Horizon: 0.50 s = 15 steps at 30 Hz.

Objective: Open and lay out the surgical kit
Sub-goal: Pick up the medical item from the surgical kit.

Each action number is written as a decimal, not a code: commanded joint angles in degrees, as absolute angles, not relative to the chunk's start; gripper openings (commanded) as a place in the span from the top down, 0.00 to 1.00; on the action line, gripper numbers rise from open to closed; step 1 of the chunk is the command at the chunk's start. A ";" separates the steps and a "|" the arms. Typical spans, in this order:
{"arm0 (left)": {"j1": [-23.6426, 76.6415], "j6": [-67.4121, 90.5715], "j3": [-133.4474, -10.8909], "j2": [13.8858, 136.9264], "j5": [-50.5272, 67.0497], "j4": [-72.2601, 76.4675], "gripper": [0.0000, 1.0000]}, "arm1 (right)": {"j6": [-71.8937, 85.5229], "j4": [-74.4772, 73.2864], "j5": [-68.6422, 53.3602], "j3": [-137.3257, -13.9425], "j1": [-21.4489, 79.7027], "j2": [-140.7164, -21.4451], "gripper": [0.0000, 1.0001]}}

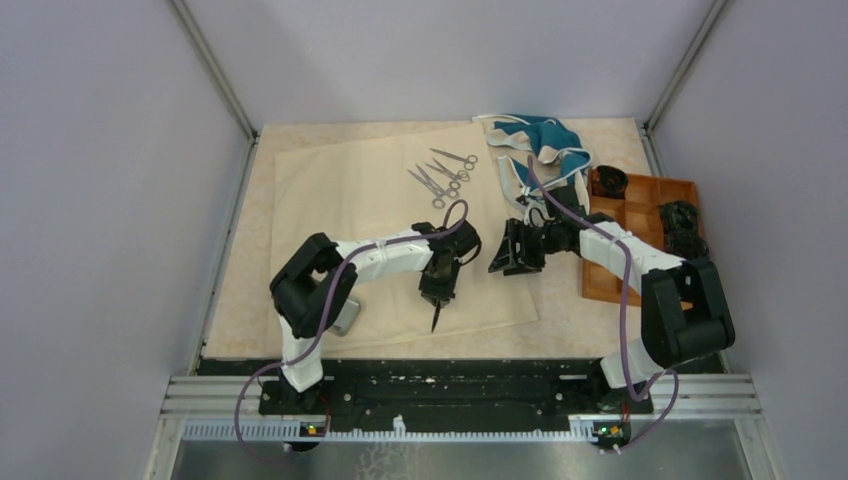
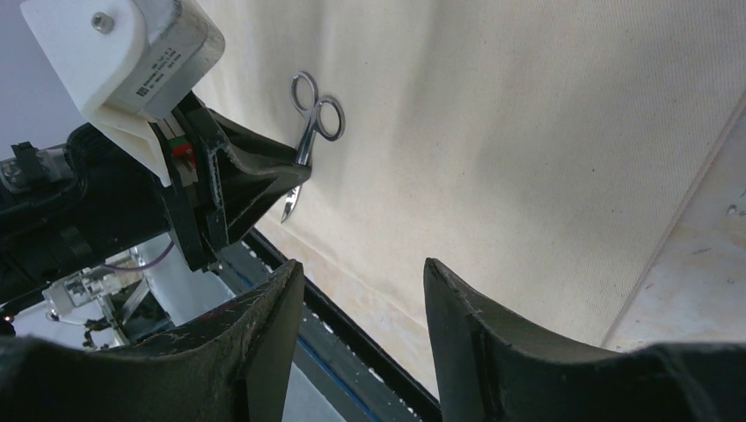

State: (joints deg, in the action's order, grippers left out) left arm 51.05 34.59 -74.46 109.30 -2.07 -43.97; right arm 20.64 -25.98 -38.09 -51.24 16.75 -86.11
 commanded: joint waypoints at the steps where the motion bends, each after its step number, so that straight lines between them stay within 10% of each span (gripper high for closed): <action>1: 51.33 33.69 -75.48 111.57 -5.63 -45.29 0.74 | 20.30 -24.17 -39.10 -50.28 17.05 -84.54 0.47; 15: 51.94 30.43 -75.30 108.09 -10.08 -44.44 0.94 | 21.42 -22.68 -39.51 -49.92 17.05 -84.92 0.47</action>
